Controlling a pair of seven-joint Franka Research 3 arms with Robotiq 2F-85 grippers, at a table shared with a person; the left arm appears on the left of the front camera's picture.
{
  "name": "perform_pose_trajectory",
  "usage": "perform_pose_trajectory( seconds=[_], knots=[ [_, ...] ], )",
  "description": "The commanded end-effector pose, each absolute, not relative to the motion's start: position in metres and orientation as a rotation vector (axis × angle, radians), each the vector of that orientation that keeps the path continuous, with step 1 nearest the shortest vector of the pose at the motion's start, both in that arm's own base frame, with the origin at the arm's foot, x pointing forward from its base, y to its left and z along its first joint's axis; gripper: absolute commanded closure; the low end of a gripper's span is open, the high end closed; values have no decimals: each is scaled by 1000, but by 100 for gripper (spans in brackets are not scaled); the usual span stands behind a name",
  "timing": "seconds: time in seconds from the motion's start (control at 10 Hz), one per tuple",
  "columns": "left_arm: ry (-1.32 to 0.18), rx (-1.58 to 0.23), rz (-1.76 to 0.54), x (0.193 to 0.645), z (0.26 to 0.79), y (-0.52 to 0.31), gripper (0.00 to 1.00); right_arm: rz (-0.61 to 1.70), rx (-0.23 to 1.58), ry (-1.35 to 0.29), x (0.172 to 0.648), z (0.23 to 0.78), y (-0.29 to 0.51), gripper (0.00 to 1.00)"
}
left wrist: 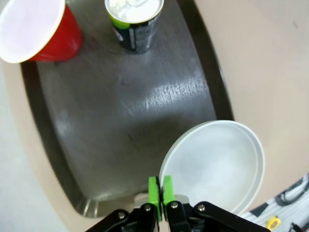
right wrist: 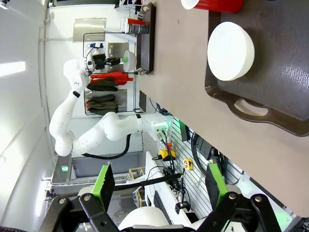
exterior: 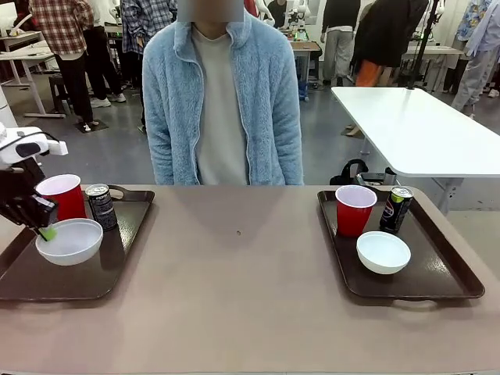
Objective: Prepare tableware on both trays.
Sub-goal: Pick up a Picnic Bowl from the table and place it on a Handle tray.
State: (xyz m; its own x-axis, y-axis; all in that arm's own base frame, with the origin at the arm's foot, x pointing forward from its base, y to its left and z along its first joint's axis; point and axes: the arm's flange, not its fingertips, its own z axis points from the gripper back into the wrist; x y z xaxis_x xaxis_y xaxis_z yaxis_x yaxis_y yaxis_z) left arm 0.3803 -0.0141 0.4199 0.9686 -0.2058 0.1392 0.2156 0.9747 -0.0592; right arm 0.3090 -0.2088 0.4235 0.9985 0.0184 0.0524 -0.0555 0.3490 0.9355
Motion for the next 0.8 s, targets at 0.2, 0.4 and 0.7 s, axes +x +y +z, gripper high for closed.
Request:
perform_pose_trajectory(
  seconds=[0.2, 0.4, 0.7],
  knots=[
    [-124, 15, -204, 359, 341, -15, 96, 61, 1217, -37, 307, 424, -209, 1],
    [-121, 10, -205, 359, 339, -15, 96, 61, 1217, -37, 307, 424, -209, 1],
    [-106, 39, -206, 364, 322, -19, 96, 61, 1217, -37, 307, 424, -209, 1]
  ],
)
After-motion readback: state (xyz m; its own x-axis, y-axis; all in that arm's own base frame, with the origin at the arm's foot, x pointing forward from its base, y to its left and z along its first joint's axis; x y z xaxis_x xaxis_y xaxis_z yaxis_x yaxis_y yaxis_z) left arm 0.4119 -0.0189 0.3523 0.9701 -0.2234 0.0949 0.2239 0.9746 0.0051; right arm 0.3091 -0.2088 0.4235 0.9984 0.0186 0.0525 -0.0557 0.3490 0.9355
